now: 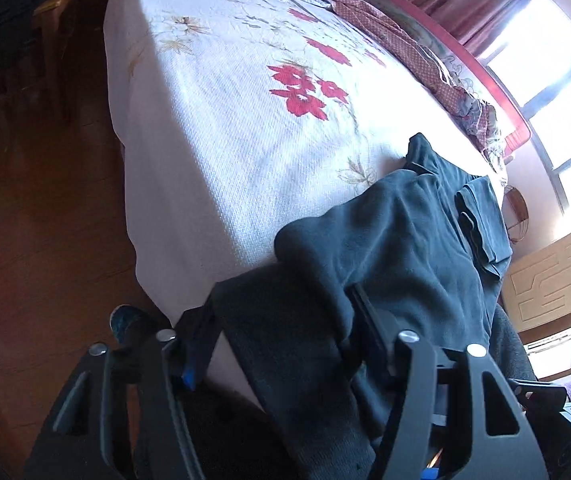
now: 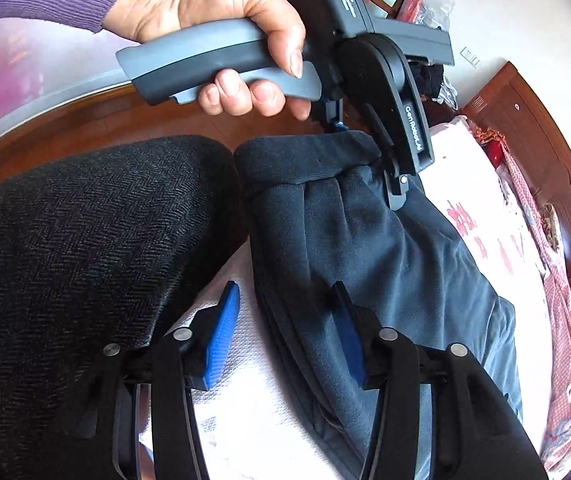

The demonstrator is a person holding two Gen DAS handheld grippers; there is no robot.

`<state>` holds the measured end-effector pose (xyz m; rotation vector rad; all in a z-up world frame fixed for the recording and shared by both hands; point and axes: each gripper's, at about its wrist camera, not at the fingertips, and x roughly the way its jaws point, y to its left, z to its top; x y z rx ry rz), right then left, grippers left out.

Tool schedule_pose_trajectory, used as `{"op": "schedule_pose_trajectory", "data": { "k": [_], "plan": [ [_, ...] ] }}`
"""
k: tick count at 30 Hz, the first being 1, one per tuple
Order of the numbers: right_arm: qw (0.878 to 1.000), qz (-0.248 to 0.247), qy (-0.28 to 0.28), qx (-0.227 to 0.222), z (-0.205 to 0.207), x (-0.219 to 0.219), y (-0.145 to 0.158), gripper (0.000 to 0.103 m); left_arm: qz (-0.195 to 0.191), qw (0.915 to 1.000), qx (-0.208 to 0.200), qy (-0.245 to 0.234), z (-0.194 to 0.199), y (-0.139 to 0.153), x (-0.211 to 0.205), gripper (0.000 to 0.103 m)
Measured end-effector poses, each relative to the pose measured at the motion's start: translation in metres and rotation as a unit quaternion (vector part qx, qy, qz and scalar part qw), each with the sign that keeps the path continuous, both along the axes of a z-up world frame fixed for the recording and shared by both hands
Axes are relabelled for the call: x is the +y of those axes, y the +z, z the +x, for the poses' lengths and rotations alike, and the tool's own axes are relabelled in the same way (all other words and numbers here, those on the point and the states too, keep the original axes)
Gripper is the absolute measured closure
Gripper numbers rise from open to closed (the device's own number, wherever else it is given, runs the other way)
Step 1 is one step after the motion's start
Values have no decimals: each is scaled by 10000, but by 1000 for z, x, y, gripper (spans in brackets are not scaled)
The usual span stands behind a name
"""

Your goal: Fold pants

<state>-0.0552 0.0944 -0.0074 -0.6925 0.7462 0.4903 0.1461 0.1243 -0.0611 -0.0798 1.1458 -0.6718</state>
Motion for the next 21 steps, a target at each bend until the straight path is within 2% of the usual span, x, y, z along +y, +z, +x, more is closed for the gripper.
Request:
{"op": "schedule_pose_trajectory", "data": {
  "k": [3, 4, 7, 11, 15, 18, 20, 21],
  "plan": [
    [9999, 95, 44, -20, -1, -1, 7, 82, 290, 9995, 55, 90, -6, 10, -4, 58],
    [9999, 103, 44, -67, -1, -1, 7, 88, 490, 9988, 12, 84, -7, 15, -8, 60],
    [9993, 353, -42, -90, -1, -8, 14, 95, 923, 9957, -69, 33, -12, 31, -17, 63],
    [9956, 909, -218, -64, 1, -24, 30, 97, 1393, 9902, -56, -96, -16, 54, -30, 66],
    [9868, 1552, -456, -36, 1, -53, 52, 97, 1618, 9867, 58, -161, -16, 80, -40, 67],
    [9752, 2088, -730, 17, 4, -81, 70, 97, 1706, 9851, 151, -178, -12, 97, -55, 67],
    [9699, 2309, -749, 208, 10, -93, 72, 97, 1805, 9832, 169, -236, -9, 106, -69, 67],
    [9698, 2304, -788, 122, 9, -96, 71, 97, 1890, 9815, 167, -259, -8, 109, -75, 67]
  ]
}}
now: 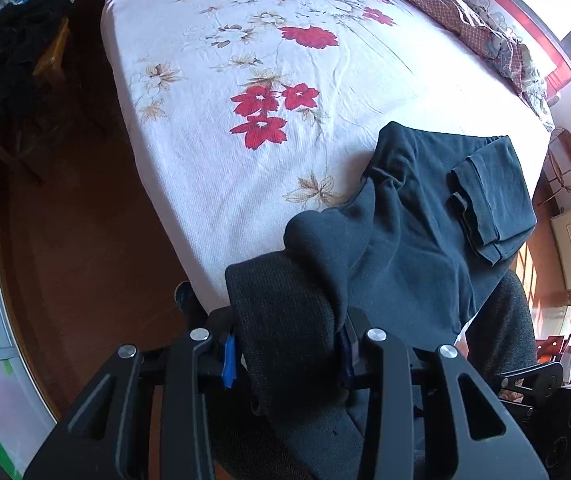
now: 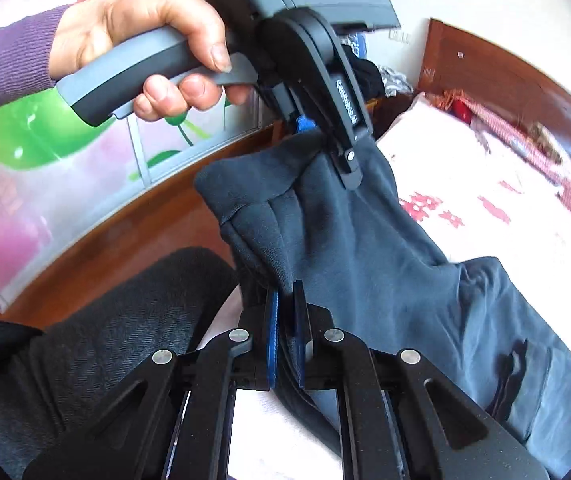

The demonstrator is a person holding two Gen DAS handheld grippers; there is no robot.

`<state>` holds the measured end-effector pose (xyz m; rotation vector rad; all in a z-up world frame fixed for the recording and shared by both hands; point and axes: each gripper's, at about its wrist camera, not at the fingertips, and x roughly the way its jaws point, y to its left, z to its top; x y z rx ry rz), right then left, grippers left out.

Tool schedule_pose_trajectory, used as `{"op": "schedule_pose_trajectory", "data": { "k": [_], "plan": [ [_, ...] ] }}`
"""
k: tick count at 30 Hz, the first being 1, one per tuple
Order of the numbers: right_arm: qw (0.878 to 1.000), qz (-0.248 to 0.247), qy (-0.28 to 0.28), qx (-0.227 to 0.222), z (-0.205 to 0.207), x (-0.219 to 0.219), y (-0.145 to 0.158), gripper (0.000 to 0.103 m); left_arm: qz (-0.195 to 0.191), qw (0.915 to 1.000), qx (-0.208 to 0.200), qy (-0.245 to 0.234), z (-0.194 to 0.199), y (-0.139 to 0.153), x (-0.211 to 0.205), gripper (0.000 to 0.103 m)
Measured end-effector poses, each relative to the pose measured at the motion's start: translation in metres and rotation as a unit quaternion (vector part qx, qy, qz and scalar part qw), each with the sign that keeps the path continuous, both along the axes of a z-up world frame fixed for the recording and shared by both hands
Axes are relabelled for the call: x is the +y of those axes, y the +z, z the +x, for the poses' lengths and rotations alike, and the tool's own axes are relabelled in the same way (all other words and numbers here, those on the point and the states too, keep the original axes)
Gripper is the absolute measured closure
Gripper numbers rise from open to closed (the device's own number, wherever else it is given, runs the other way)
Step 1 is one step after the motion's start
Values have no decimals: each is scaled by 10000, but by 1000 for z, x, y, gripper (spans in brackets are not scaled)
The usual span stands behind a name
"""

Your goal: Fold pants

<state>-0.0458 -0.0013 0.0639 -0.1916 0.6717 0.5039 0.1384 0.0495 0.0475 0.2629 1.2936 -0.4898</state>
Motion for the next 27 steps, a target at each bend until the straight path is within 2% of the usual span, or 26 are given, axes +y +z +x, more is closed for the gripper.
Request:
{"op": "schedule_pose_trajectory", "data": {
  "k": [1, 2, 3, 4, 7, 11, 13, 16, 17, 18, 19, 21, 24, 27],
  "plan": [
    [9999, -23, -37, -126, -1, -1, -1, 94, 104, 9999, -3, -17, 0, 2, -5, 67],
    [9998, -80, -29, -166, 2, 1, -5, 86, 209, 9998, -6, -5, 1, 1, -7, 67],
    [9990, -333, -183, -232, 5, 9, -11, 49, 303, 9995, 21, 43, 3, -2, -7, 67],
    [9977, -490, -216, -424, 4, 17, -18, 38, 359, 9992, 83, 134, 5, -6, -4, 67],
    [9939, -864, 273, -626, -1, 43, -34, 38, 140, 9962, 502, 701, 18, -24, 20, 68],
    [9780, -1701, 491, -1099, -1, 71, -52, 38, -393, 9846, 971, 1403, 27, -43, 48, 68],
    [9674, -2132, 524, -1261, 2, 84, -64, 38, -453, 9832, 984, 1472, 25, -42, 47, 68],
    [9383, -2935, 617, -1723, -2, 107, -80, 38, -503, 9841, 946, 1418, 21, -32, 42, 68],
    [9373, -2914, 631, -1807, -3, 108, -79, 39, -529, 9844, 942, 1387, 22, -29, 40, 68],
    [9423, -2799, 503, -1767, 0, 103, -76, 54, -542, 9849, 932, 1353, 23, -27, 39, 68],
    [9476, -2722, 387, -1629, 5, 100, -71, 74, -539, 9851, 927, 1342, 22, -25, 39, 68],
    [9606, -2408, 226, -1368, 13, 87, -60, 94, -481, 9853, 958, 1330, 22, -26, 38, 67],
    [9833, -1560, 67, -939, 7, 58, -33, 96, -466, 9854, 947, 1333, 24, -21, 36, 67],
    [9961, -674, -101, -557, 3, 22, -8, 96, -472, 9862, 967, 1258, 25, -8, 28, 65]
  ]
}}
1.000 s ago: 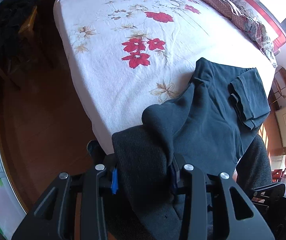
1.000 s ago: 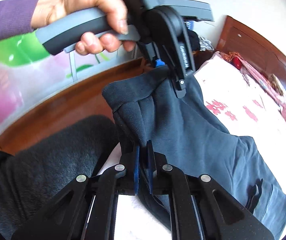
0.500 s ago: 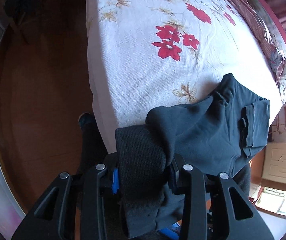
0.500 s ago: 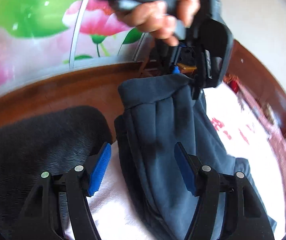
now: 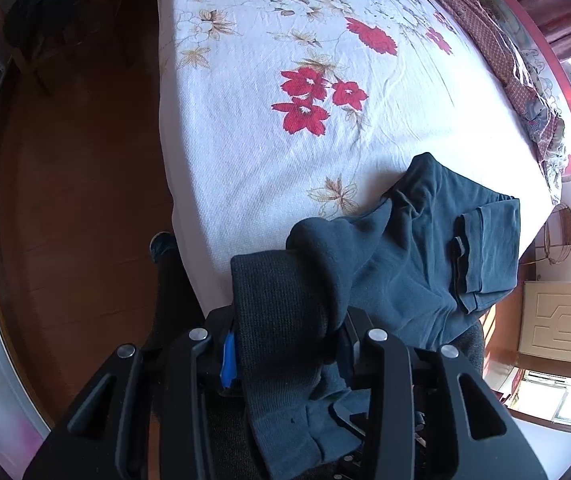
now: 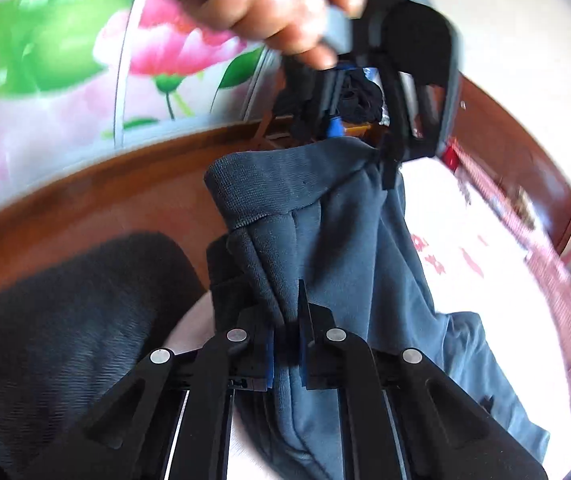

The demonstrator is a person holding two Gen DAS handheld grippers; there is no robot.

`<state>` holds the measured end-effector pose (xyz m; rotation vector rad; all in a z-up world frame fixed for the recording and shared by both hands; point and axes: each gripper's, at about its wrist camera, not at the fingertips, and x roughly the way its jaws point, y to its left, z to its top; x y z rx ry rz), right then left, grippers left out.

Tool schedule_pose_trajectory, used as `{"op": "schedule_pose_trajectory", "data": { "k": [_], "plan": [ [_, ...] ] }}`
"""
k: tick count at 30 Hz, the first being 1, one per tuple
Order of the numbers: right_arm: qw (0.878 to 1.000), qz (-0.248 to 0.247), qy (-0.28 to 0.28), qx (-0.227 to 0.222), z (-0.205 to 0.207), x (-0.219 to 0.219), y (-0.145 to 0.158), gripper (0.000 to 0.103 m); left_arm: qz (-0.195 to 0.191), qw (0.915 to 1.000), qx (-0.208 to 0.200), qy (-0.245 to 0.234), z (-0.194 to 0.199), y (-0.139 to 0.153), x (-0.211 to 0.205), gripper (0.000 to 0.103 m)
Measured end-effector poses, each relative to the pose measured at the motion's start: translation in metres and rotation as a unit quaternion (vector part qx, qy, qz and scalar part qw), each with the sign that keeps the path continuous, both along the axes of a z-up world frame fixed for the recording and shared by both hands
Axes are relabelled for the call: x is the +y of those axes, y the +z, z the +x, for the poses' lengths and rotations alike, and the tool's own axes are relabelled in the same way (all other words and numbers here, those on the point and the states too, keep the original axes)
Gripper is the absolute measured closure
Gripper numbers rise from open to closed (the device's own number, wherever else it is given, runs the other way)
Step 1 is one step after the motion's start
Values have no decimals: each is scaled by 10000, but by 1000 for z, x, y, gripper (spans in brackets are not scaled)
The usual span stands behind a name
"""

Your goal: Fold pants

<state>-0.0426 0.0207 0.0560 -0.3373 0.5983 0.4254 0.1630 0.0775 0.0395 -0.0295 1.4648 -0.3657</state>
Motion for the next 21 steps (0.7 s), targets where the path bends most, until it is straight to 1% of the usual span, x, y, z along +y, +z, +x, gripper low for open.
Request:
{"op": "schedule_pose_trajectory", "data": {
  "k": [3, 4, 6, 8, 9, 11, 12, 13, 14, 17, 19, 21],
  "plan": [
    [9967, 740, -234, 240, 0, -43, 15, 96, 158, 9995, -105, -244, -2, 17, -22, 63],
    [9948, 927, -330, 261, -1, -56, 18, 96, 152, 9994, -119, -283, -3, 23, -30, 63],
    [9915, 1201, -446, 241, 2, -74, 27, 96, 173, 9989, -188, -387, -3, 37, -49, 63],
    [9873, 1451, -621, 186, -4, -97, 34, 96, 239, 9981, -248, -504, -4, 50, -73, 63],
    [9840, 1633, -689, 173, -3, -101, 35, 96, 273, 9974, -288, -594, -5, 56, -87, 63],
    [9758, 1995, -891, 124, -13, -127, 40, 96, 329, 9962, -345, -728, -7, 70, -117, 63],
    [9703, 2207, -982, 96, -19, -139, 42, 96, 358, 9953, -388, -816, -9, 76, -134, 63],
    [9637, 2444, -1068, 84, -28, -150, 37, 96, 420, 9940, -451, -908, -11, 83, -152, 63],
    [9567, 2661, -1177, 83, -32, -170, 37, 95, 473, 9925, -515, -998, -14, 89, -172, 63],
    [9310, 3324, -1508, 66, -47, -230, 29, 96, 575, 9876, -651, -1309, -19, 101, -236, 62],
    [9149, 3619, -1789, -7, -58, -272, 23, 96, 640, 9838, -692, -1523, -22, 100, -283, 62],
    [8979, 3929, -1984, 17, -65, -314, 12, 96, 680, 9809, -711, -1679, -23, 95, -330, 62]
  ]
}}
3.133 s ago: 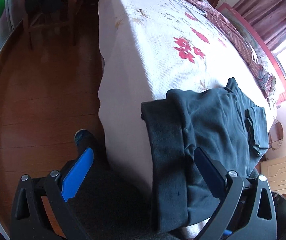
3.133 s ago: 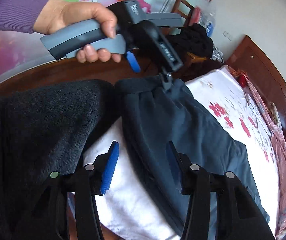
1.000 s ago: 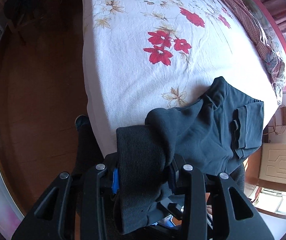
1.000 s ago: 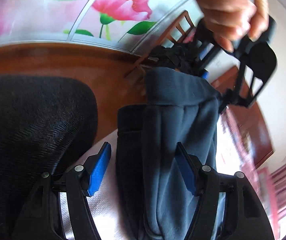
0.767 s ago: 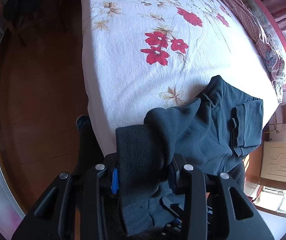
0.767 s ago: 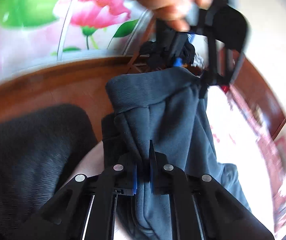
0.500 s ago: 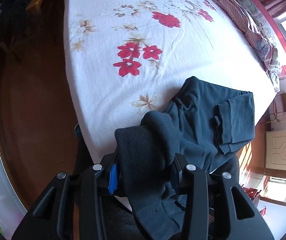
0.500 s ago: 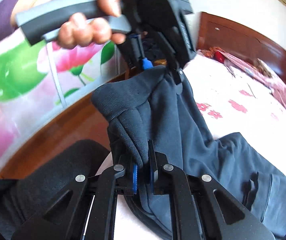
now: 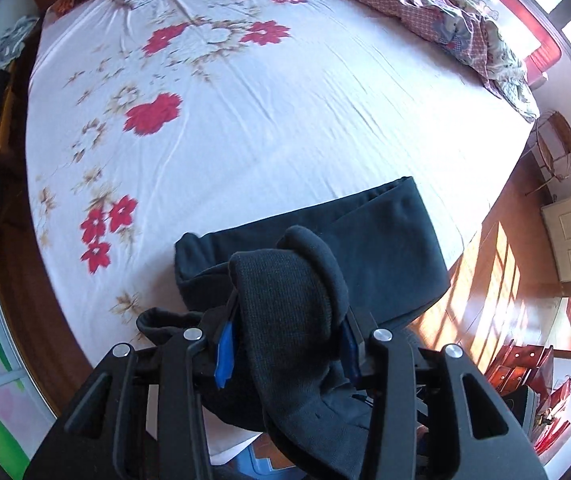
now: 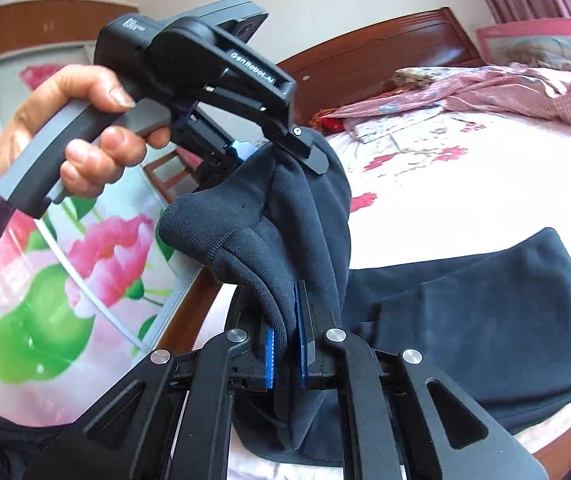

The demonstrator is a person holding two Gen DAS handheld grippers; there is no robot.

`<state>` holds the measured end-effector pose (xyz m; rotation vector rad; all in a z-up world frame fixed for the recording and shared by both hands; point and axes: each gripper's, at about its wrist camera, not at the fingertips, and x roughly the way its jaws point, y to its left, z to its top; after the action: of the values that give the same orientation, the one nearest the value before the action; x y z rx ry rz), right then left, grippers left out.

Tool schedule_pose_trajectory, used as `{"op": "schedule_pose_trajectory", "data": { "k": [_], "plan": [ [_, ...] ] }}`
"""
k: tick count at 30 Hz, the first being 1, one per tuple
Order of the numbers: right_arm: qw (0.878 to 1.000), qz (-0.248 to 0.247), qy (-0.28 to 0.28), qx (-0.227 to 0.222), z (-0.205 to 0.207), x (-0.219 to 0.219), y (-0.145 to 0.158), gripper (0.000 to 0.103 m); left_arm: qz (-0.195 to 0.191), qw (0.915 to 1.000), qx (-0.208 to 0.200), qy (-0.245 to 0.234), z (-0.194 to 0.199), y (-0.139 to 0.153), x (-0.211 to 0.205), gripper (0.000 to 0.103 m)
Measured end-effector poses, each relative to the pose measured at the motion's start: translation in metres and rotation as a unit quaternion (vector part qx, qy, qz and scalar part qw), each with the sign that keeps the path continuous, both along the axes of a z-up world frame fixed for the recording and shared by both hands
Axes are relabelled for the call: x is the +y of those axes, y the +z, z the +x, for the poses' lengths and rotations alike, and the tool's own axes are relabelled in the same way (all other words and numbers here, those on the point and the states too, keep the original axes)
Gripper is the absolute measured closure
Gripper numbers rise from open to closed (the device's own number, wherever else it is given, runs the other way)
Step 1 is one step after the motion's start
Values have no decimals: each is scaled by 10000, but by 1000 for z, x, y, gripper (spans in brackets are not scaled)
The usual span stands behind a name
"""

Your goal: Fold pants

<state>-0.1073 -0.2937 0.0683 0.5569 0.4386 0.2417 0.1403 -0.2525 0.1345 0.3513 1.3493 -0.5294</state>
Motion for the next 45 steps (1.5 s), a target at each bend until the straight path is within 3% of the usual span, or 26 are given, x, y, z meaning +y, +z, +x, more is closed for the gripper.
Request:
{"op": "schedule_pose_trajectory", "data": {
  "k": [6, 9, 10, 12, 14, 16, 17, 19, 21, 23, 24, 25, 27, 30, 33, 35, 36, 37, 40, 43, 45],
  "plan": [
    [9911, 936, -876, 372, -12, -110, -65, 96, 219, 9992, 179, -267, -2, -55, -127, 61],
    [9734, 1544, -1286, 1097, -11, -142, -125, 93, 221, 9983, 400, -353, -4, -94, -173, 57],
    [9634, 1804, -1455, 1346, -16, -150, -144, 85, 142, 9975, 542, -422, -7, -104, -184, 57],
    [9510, 2432, -1510, 1169, -31, -157, -161, 84, -115, 9944, 856, -614, -16, -109, -198, 57],
    [9467, 2315, -1825, 1300, -44, -150, -152, 83, -511, 9890, 999, -958, -28, -94, -198, 56],
    [9385, 2260, -2255, 1315, -65, -145, -137, 61, -886, 9846, 733, -1316, -37, -63, -181, 48],
    [9328, 2145, -2523, 1422, -75, -141, -129, 61, -983, 9846, 520, -1347, -37, -47, -164, 32],
    [9307, 2028, -2702, 1402, -89, -129, -112, 61, -1471, 9805, 48, -1305, -34, -15, -120, 21],
    [9401, 2028, -2410, 1306, -87, -112, -96, 61, -1755, 9767, -299, -1197, -32, 3, -67, 14],
    [9489, 2026, -2084, 1233, -78, -94, -78, 44, -1855, 9763, -555, -964, -38, 4, -13, 10],
    [9494, 2048, -2066, 1183, -73, -83, -70, 29, -1859, 9770, -577, -871, -42, 0, 14, 10],
    [9489, 2121, -2060, 1107, -69, -77, -64, 20, -1825, 9788, -552, -742, -47, -8, 38, 10],
    [9459, 2165, -2104, 1188, -57, -68, -62, 16, -1810, 9817, -402, -437, -61, -29, 83, 10],
    [9359, 1729, -2517, 1756, -36, -63, -73, 16, -1866, 9824, -118, 29, -94, -71, 133, 10],
    [9210, 2011, -2831, 1764, -35, -70, -97, 16, -1977, 9796, -3, 348, -123, -101, 167, 10],
    [9106, 2235, -2972, 1805, -36, -78, -108, 24, -2011, 9788, 21, 375, -142, -115, 184, 10],
    [9083, 2378, -2940, 1791, -35, -81, -114, 41, -1988, 9792, -45, 407, -150, -121, 189, 10],
    [9054, 2295, -3041, 1876, -37, -82, -115, 64, -1960, 9798, -111, 388, -159, -127, 192, 10],
    [9173, 1754, -2971, 1989, -31, -81, -101, 87, -1850, 9824, -122, 233, -167, -142, 190, 10],
    [9325, 1134, -2825, 1945, -22, -73, -75, 89, -1999, 9793, -312, -16, -160, -142, 171, 10],
    [9388, 939, -2858, 1678, -22, -72, -56, 89, -2340, 9687, -817, -159, -147, -126, 149, 10]
  ]
}}
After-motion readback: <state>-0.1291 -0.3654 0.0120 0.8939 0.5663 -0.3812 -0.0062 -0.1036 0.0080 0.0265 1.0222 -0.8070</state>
